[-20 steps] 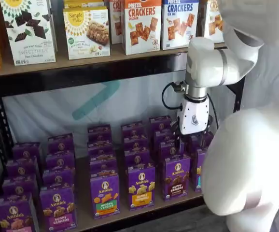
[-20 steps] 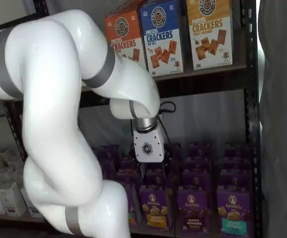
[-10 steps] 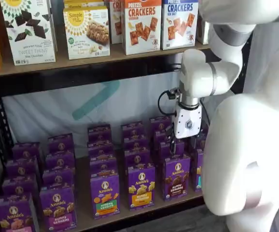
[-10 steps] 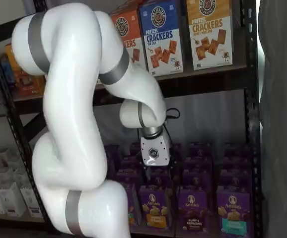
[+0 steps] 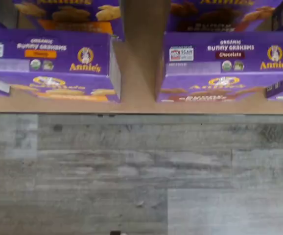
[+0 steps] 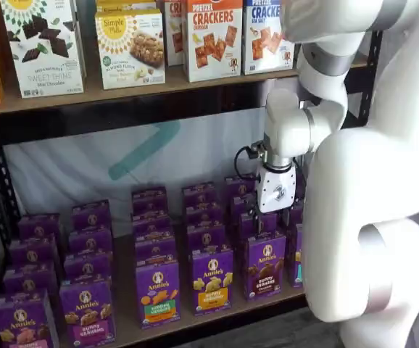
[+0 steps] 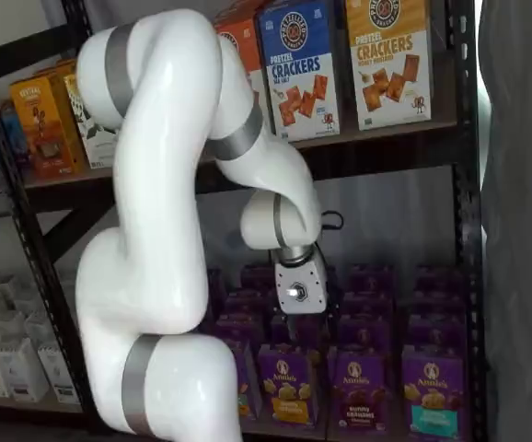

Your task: Pick up the purple box with a brown patch in the center, on the bottom shelf, the fifth box from the left

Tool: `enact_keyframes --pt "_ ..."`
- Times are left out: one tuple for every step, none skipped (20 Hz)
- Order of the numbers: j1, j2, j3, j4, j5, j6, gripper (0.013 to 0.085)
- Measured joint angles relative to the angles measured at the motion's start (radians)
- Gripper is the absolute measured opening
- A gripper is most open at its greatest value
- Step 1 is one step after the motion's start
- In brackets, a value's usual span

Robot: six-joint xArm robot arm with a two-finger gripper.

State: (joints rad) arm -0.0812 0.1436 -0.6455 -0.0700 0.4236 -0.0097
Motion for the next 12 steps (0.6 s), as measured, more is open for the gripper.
enact_keyframes --pt "-0.005 0.022 -0.015 -0.006 -0.007 0.001 0.085" --pt "-0.009 0.043 -0.03 -0.006 -0.016 -0.004 0.085" --pt "-0.015 0.065 -0.045 -0.004 -0.027 -0.011 0.085" --pt "-0.02 0.087 -0.061 0.006 -0.036 -0.026 0.085" --pt "-0.025 0.111 -0.079 0.019 -0.041 -0.042 0.085" --pt "-0.03 0.134 -0.097 0.032 -0.042 -0.06 0.085" --pt "-0.035 0.157 -0.116 0.043 -0.039 -0.075 0.085" --pt "-0.04 0.178 -0.133 0.051 -0.038 -0.086 0.085" --pt "-0.044 0.199 -0.15 0.055 -0.039 -0.095 0.085" --pt "-0.049 0.22 -0.165 0.058 -0.042 -0.103 0.085" --pt "-0.053 0.238 -0.179 0.063 -0.043 -0.111 0.085" --pt "-0.058 0.261 -0.198 0.065 -0.042 -0.118 0.085"
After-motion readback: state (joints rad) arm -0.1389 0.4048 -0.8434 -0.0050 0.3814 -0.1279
